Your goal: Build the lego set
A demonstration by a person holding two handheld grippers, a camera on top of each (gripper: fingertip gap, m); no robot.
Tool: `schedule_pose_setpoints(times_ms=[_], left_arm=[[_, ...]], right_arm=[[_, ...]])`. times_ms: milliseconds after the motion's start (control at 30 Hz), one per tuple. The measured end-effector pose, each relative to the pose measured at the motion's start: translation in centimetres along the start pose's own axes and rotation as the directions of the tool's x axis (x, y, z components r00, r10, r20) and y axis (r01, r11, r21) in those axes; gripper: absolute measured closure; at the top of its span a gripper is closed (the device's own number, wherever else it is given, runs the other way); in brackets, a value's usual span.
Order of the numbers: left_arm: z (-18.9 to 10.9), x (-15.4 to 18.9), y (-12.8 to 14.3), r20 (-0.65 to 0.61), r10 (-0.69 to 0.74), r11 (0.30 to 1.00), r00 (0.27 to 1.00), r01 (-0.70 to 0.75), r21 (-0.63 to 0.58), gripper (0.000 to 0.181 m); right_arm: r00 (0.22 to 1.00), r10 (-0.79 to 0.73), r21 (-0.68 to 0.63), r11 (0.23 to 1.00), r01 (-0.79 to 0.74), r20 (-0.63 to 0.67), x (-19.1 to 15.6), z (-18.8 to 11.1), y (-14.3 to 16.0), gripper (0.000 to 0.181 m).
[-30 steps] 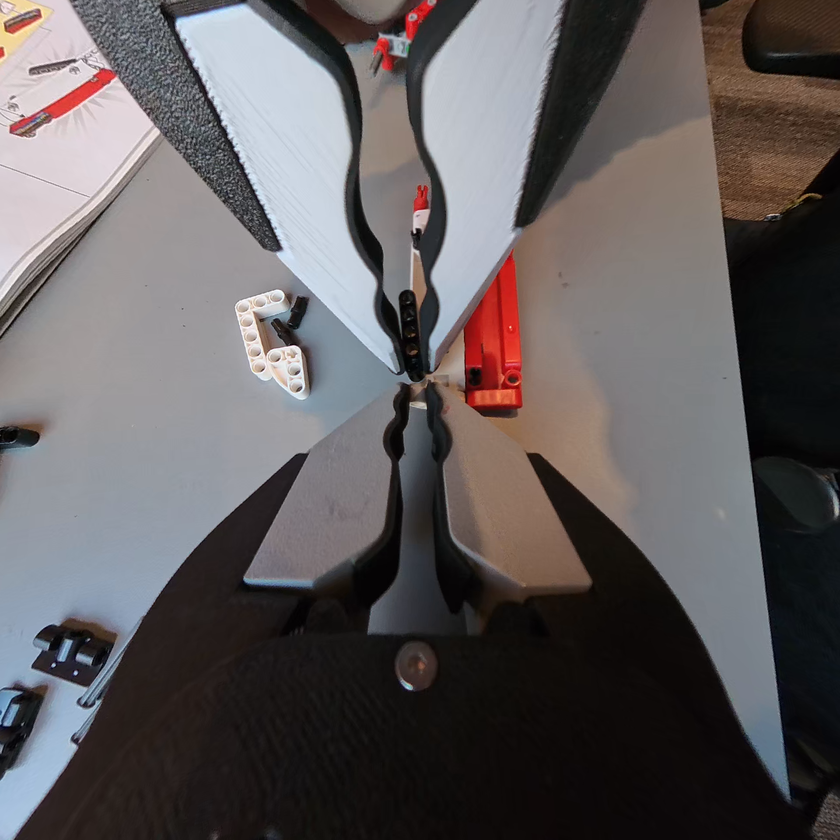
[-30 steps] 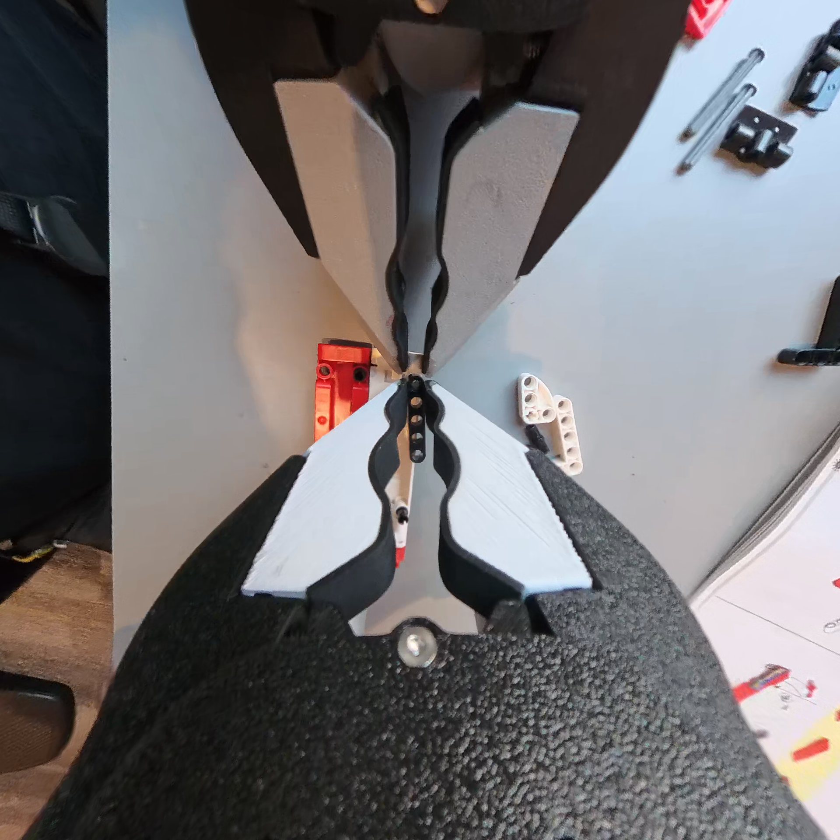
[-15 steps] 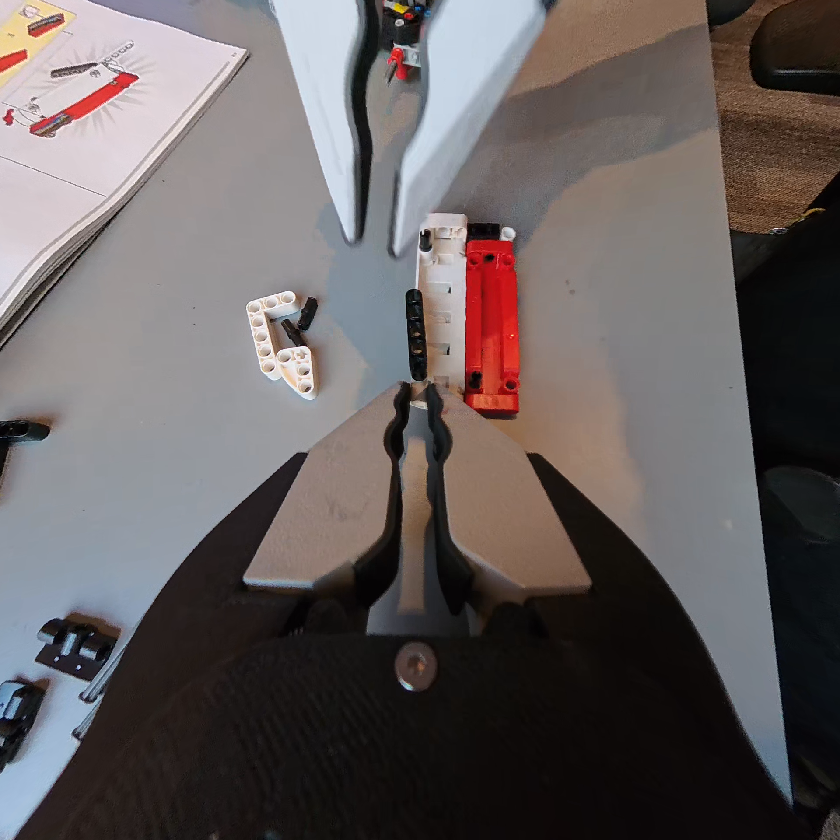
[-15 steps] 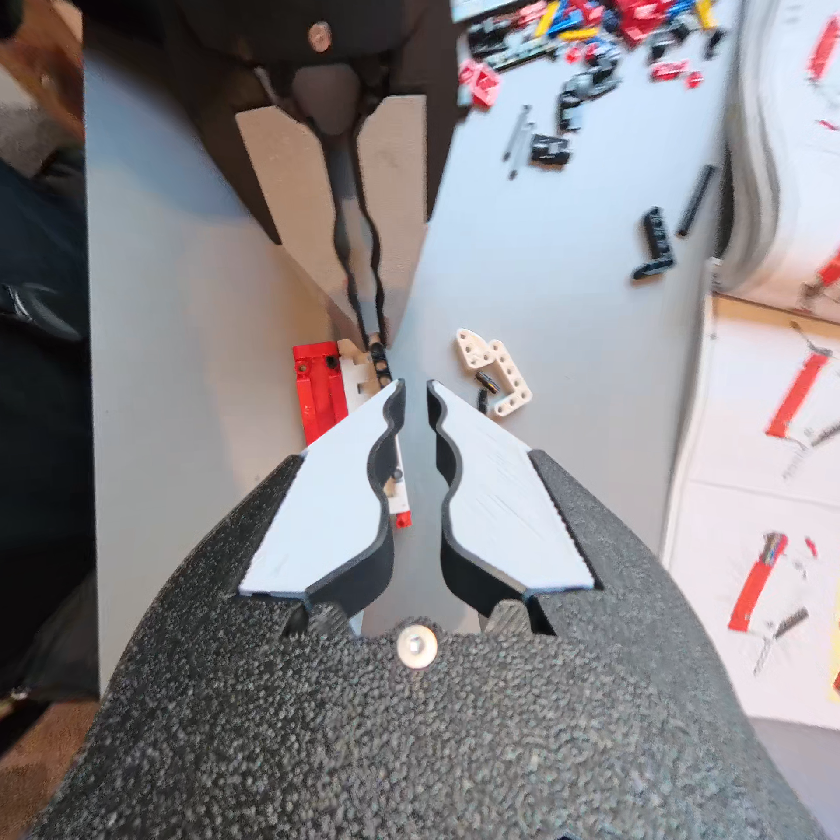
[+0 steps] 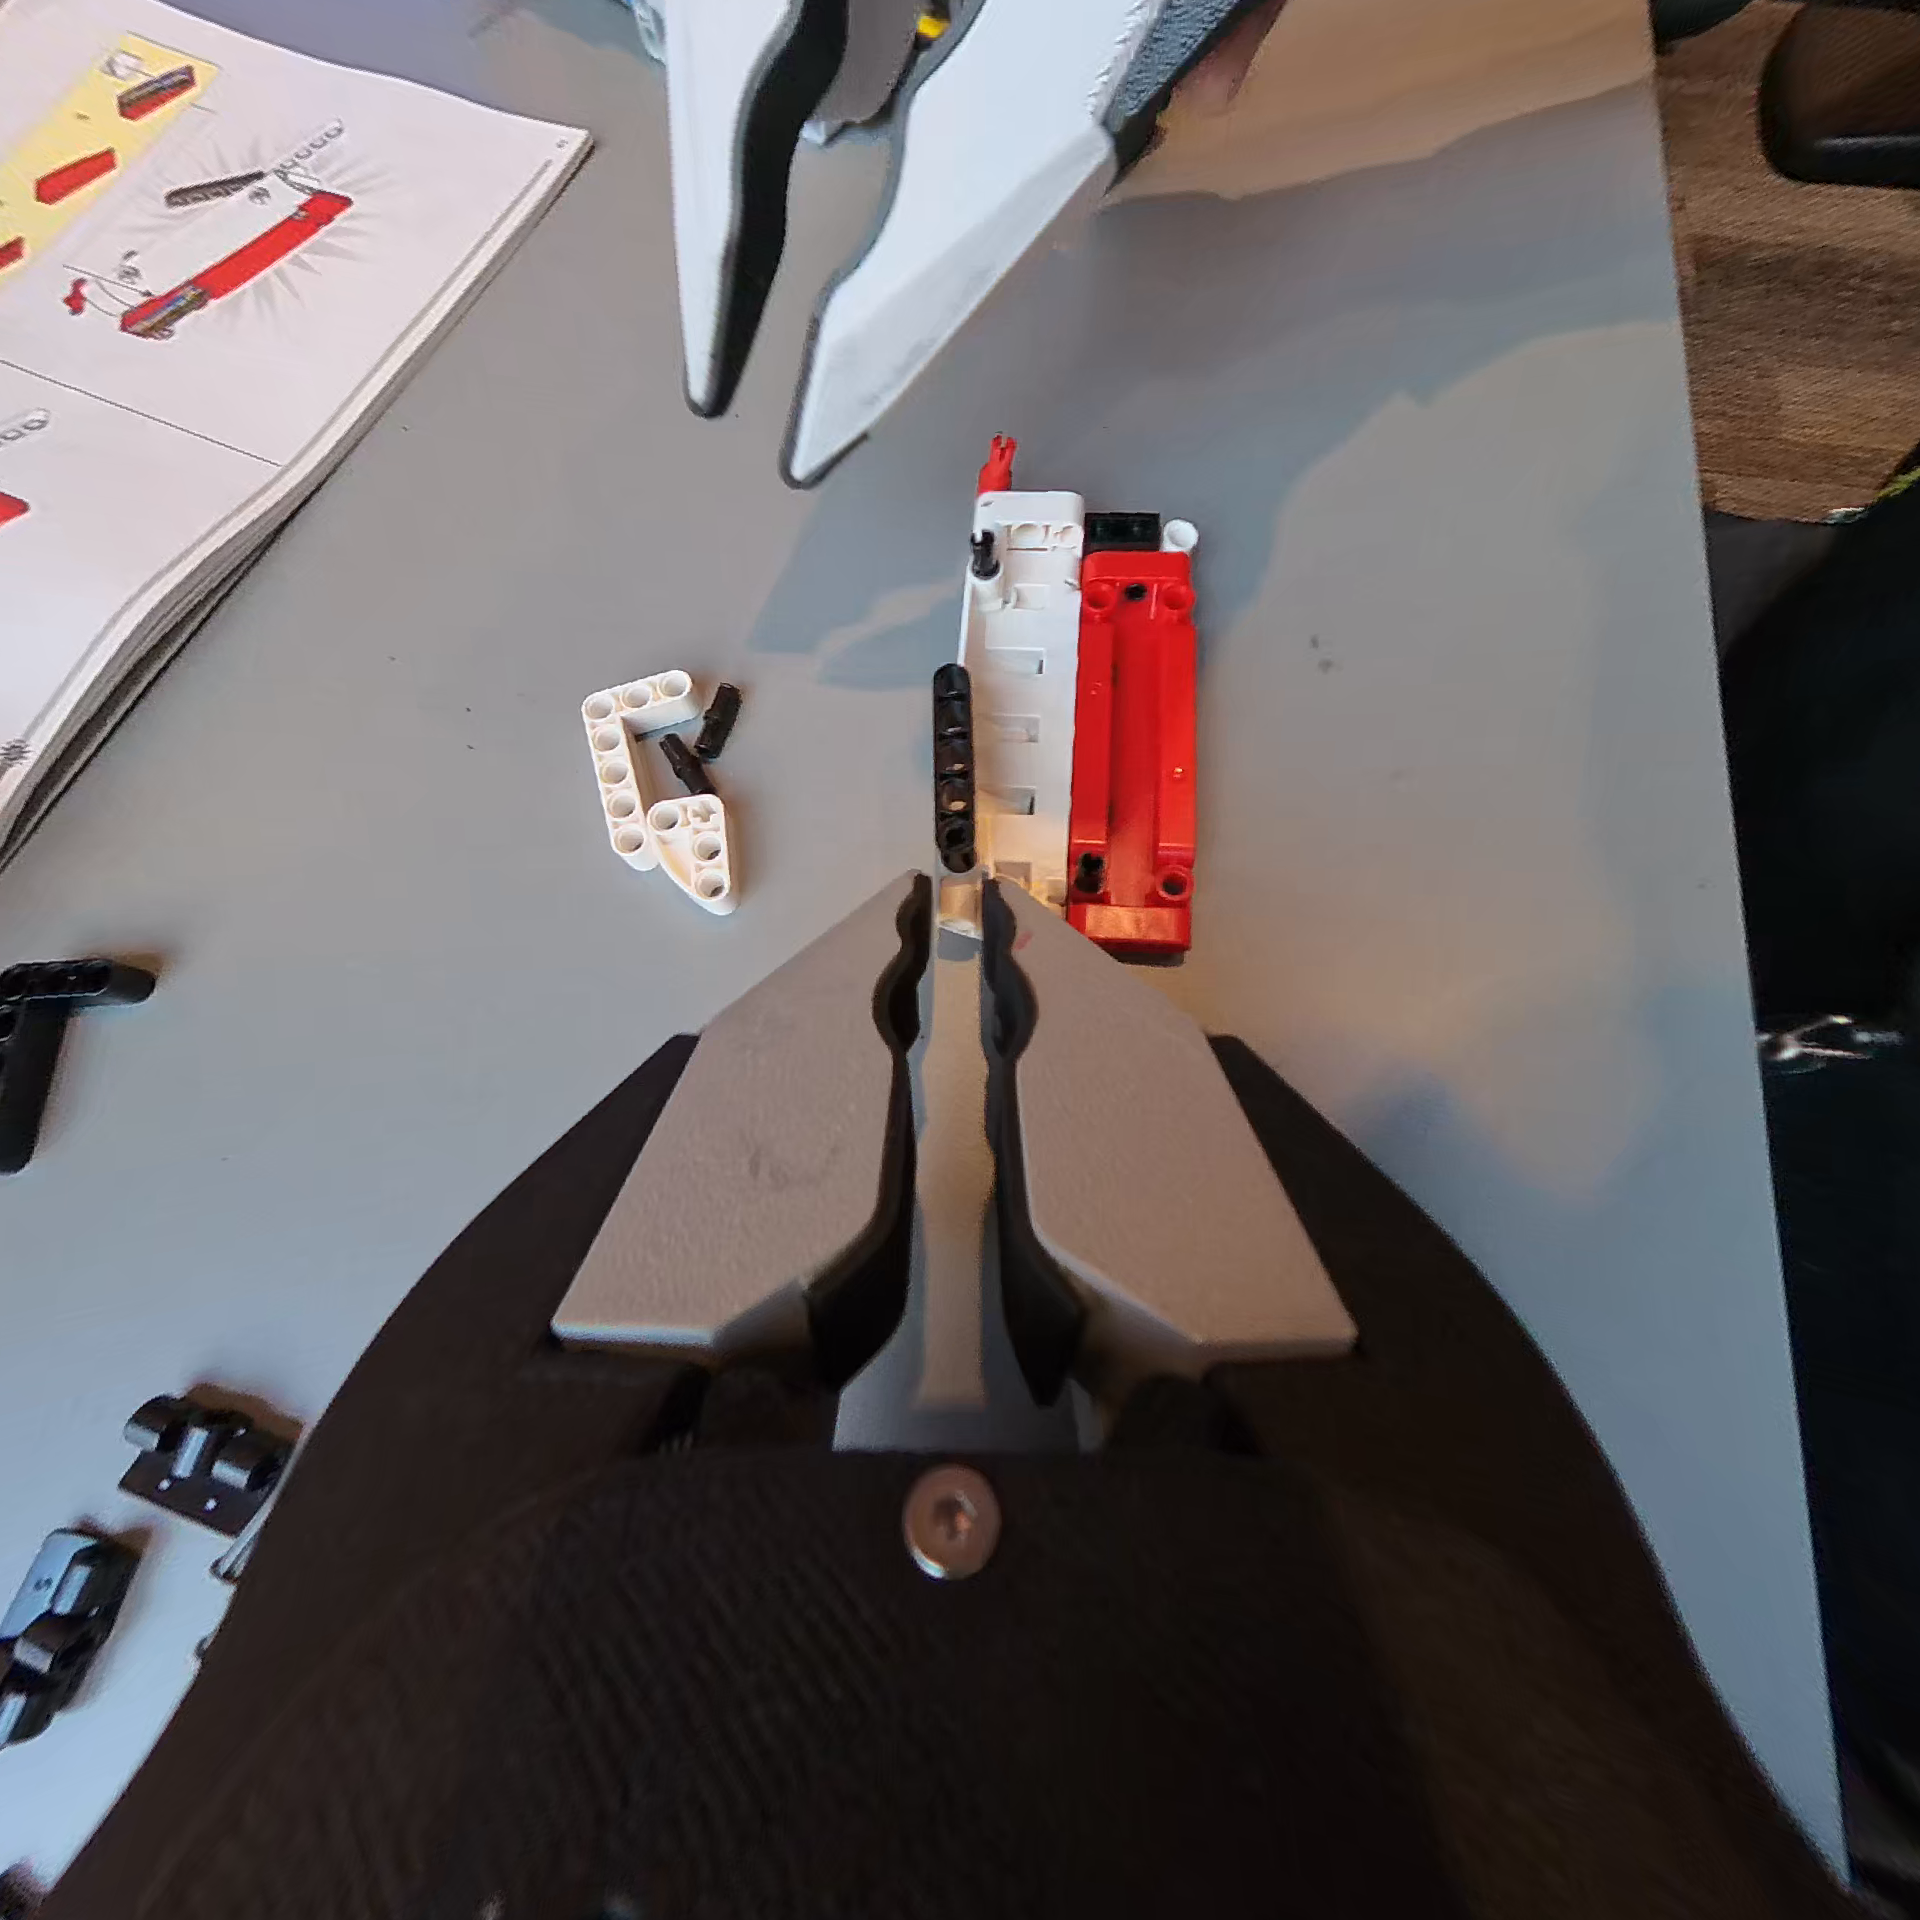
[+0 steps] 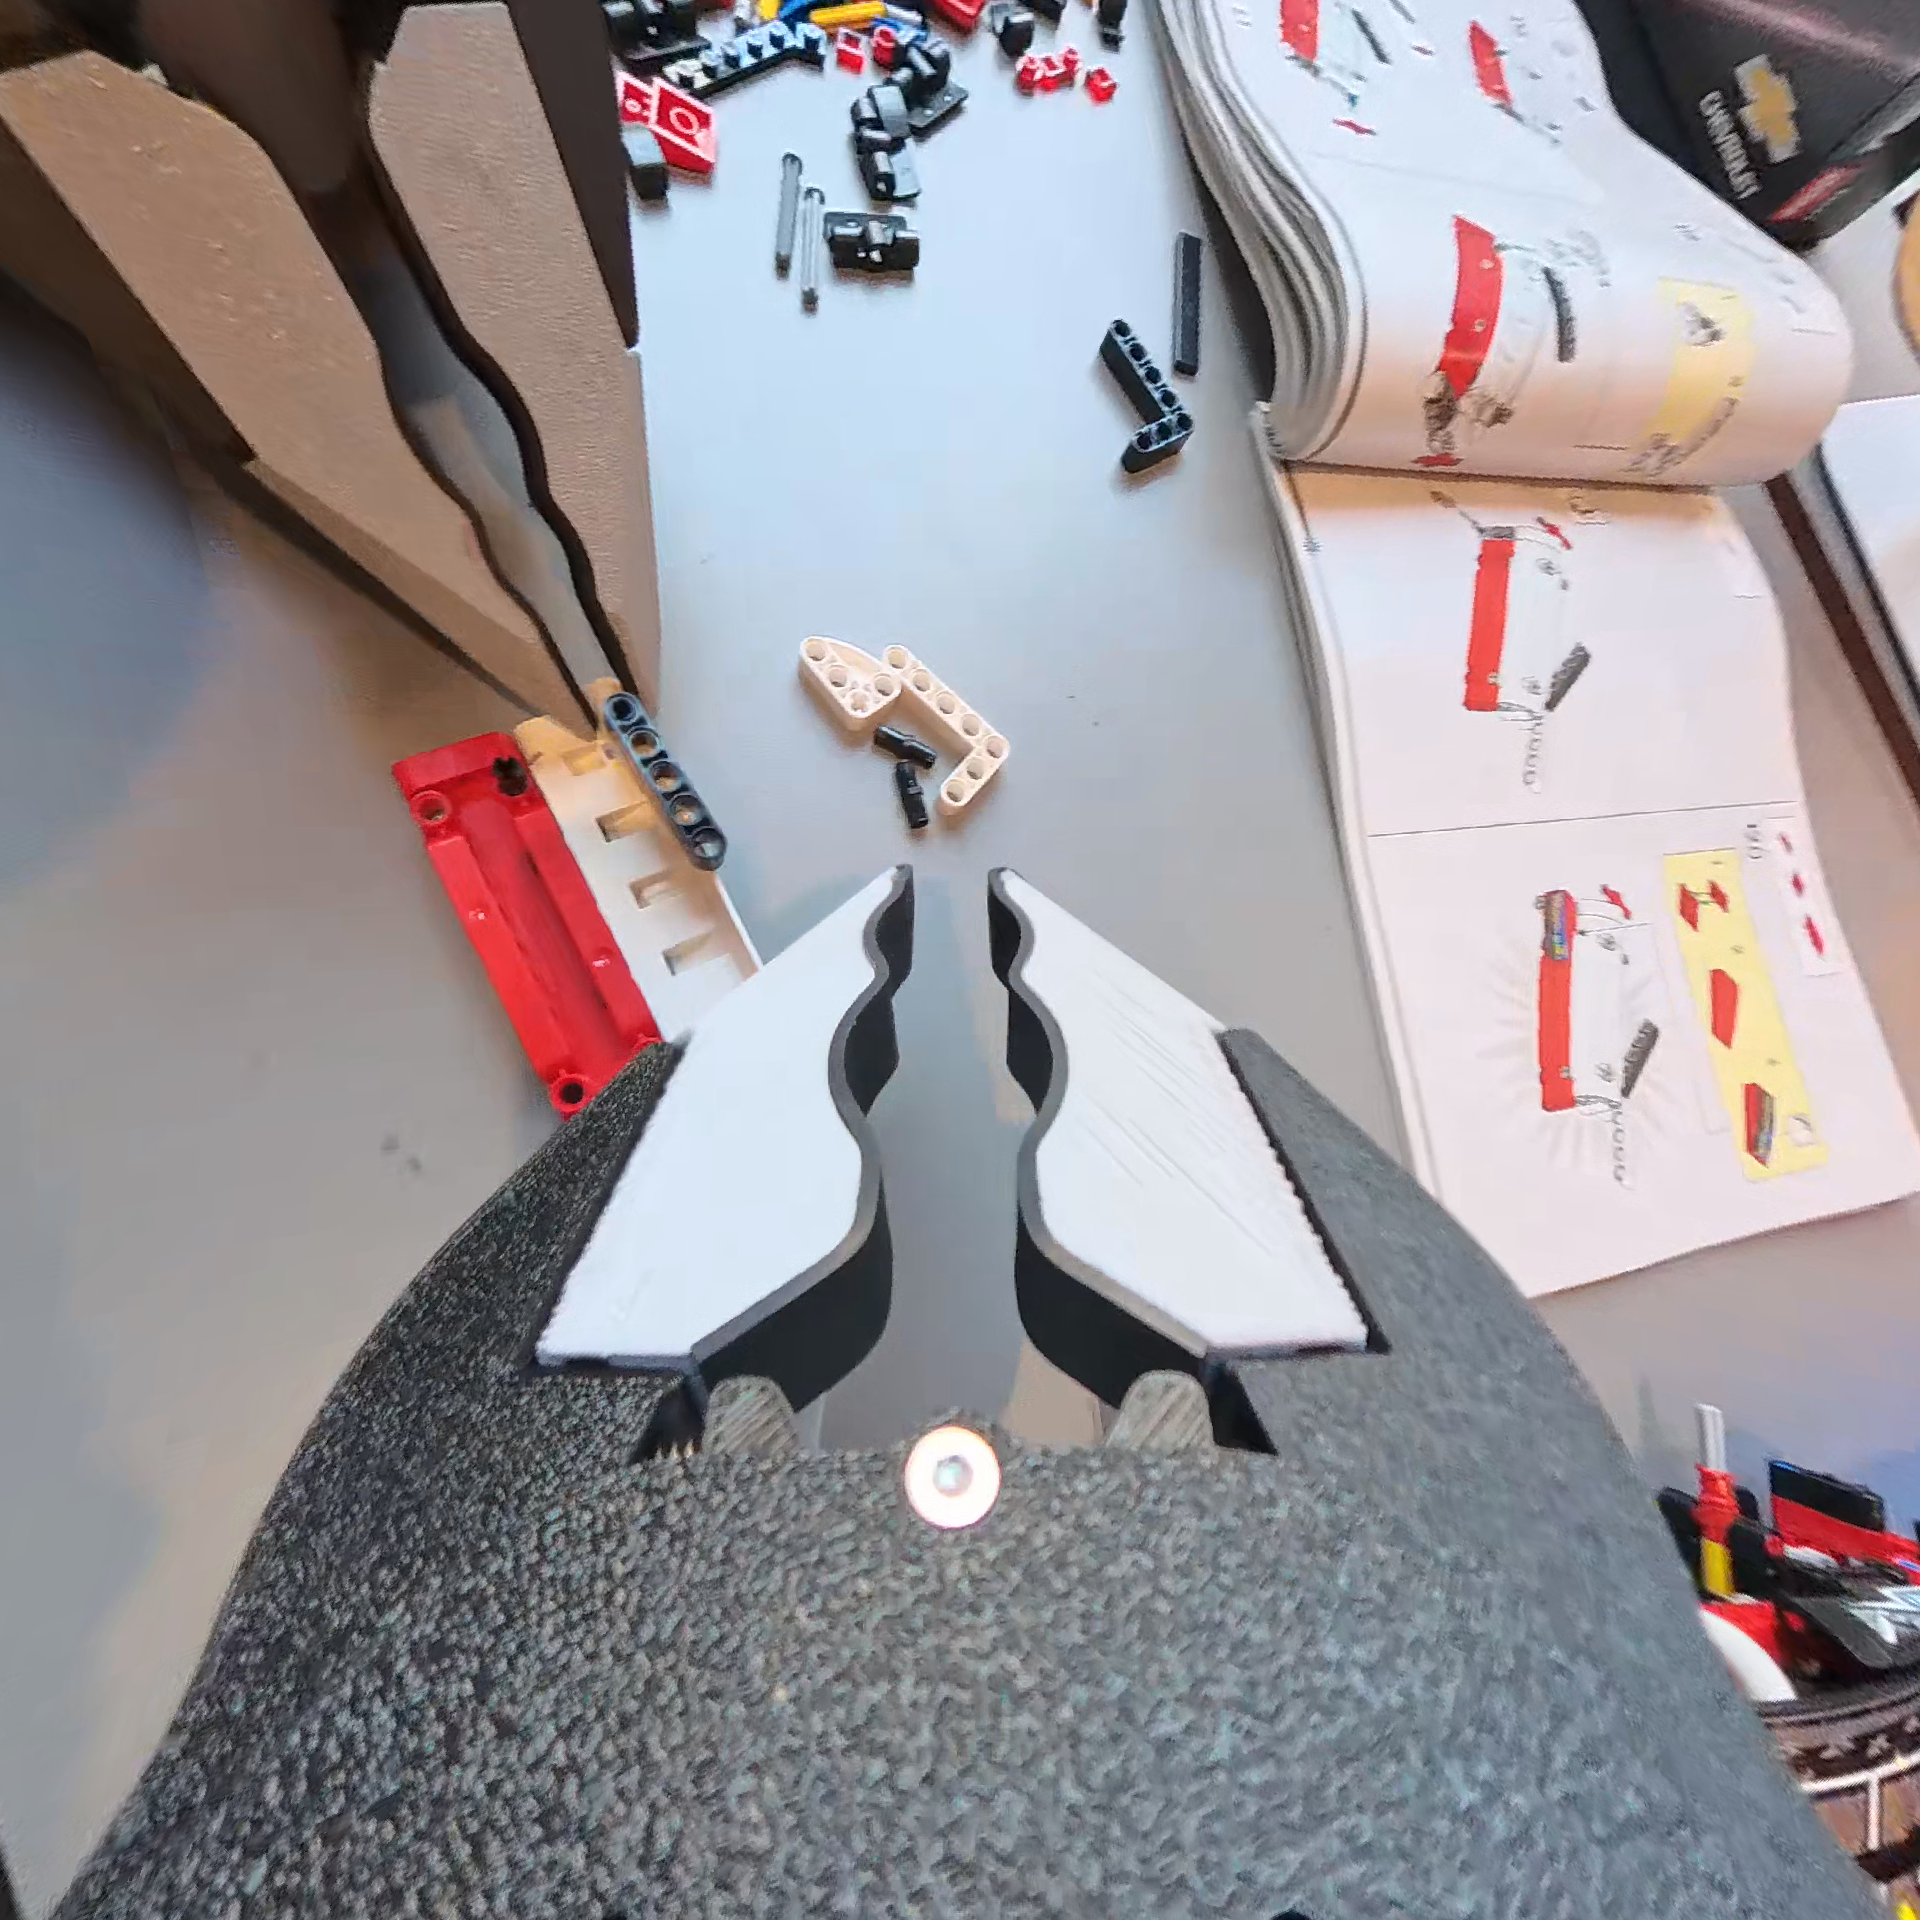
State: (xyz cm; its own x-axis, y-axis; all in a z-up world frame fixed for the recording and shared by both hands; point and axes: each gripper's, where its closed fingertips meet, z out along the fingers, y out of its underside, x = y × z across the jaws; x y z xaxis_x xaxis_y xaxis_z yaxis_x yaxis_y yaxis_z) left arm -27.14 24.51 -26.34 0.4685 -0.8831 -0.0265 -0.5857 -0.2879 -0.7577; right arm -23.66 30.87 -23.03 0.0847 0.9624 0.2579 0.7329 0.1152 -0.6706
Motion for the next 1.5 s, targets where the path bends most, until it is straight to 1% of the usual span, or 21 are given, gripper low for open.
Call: schedule_pose_setpoints(times_ms=[133, 267, 367, 433, 467, 533, 600, 667, 767, 900, 1000, 1167, 1267, 1400, 1500], left_arm=[[-0.2, -0.4, -0.2, 0.039, 0.000, 1.000, 0.999, -0.001, 0.017, 0.169], [-0.6, -1.1, -0.6, 0.092, -0.014, 0.999, 0.996, 0.009, 0.053, 0.162], [-1.0, -2.0, -0.8, 0.157, -0.035, 0.997, 0.987, 0.023, 0.078, 0.157], [-1.3, -2.9, -0.8, 0.229, -0.051, 0.996, 0.972, 0.033, 0.082, 0.149], [-1.5, -3.4, -0.8, 0.282, -0.057, 0.996, 0.958, 0.034, 0.084, 0.147], [-2.3, -4.8, -0.7, 0.411, -0.064, 0.996, 0.909, 0.031, 0.088, 0.146], [-3.1, -5.7, -0.8, 0.509, -0.063, 0.995, 0.858, 0.015, 0.098, 0.146], [-3.8, -6.5, -0.9, 0.580, -0.073, 0.994, 0.811, 0.011, 0.110, 0.150], [-4.5, -7.2, -0.7, 0.627, -0.112, 0.991, 0.771, 0.040, 0.128, 0.150], [-5.7, -8.1, -0.6, 0.648, -0.215, 0.973, 0.731, 0.106, 0.203, 0.149], [-6.3, -8.2, -0.6, 0.631, -0.276, 0.956, 0.725, 0.139, 0.258, 0.150], [-6.3, -7.5, -0.5, 0.600, -0.284, 0.952, 0.748, 0.147, 0.267, 0.152], [-5.8, -7.0, -0.7, 0.566, -0.268, 0.955, 0.780, 0.139, 0.261, 0.154], [-5.5, -6.7, -0.7, 0.495, -0.293, 0.945, 0.818, 0.170, 0.278, 0.157], [-5.6, -6.8, -0.8, 0.460, -0.324, 0.931, 0.827, 0.194, 0.308, 0.158]], right_arm=[[0.999, 0.003, 0.030, 1.000, -0.001, -0.046, 0.6, 0.0, -0.4, 0.167], [0.998, 0.033, 0.066, 0.997, -0.030, -0.046, 0.6, 0.0, -0.5, 0.168], [0.998, 0.047, 0.082, 0.996, -0.043, -0.049, 0.5, 0.0, -0.4, 0.168], [0.996, 0.068, 0.103, 0.993, -0.062, -0.055, 0.5, -0.1, -0.5, 0.168], [0.995, 0.082, 0.116, 0.990, -0.075, -0.055, 0.5, -0.1, -0.5, 0.169], [0.991, 0.122, 0.145, 0.983, -0.113, -0.054, 0.5, -0.1, -0.6, 0.170], [0.987, 0.155, 0.161, 0.976, -0.146, -0.045, 0.5, 0.2, -0.5, 0.170], [0.985, 0.170, 0.176, 0.971, -0.161, -0.040, 0.6, 0.4, -0.6, 0.169], [0.982, 0.183, 0.185, 0.968, -0.173, -0.038, 0.7, 0.6, -0.5, 0.169], [0.977, 0.199, 0.223, 0.959, -0.177, -0.078, 1.6, 0.0, -0.5, 0.169], [0.974, 0.221, 0.265, 0.943, -0.202, -0.042, 1.6, -0.5, -0.7, 0.169], [0.979, 0.201, 0.270, 0.942, -0.198, 0.014, 0.4, -0.6, 0.1, 0.167], [0.979, 0.194, 0.309, 0.929, -0.203, 0.060, -0.2, -1.1, -0.1, 0.167], [0.983, 0.169, 0.365, 0.912, -0.185, 0.075, -0.2, -1.6, -0.4, 0.167], [0.988, 0.143, 0.397, 0.905, -0.155, 0.060, -0.3, -1.6, -1.1, 0.167]])
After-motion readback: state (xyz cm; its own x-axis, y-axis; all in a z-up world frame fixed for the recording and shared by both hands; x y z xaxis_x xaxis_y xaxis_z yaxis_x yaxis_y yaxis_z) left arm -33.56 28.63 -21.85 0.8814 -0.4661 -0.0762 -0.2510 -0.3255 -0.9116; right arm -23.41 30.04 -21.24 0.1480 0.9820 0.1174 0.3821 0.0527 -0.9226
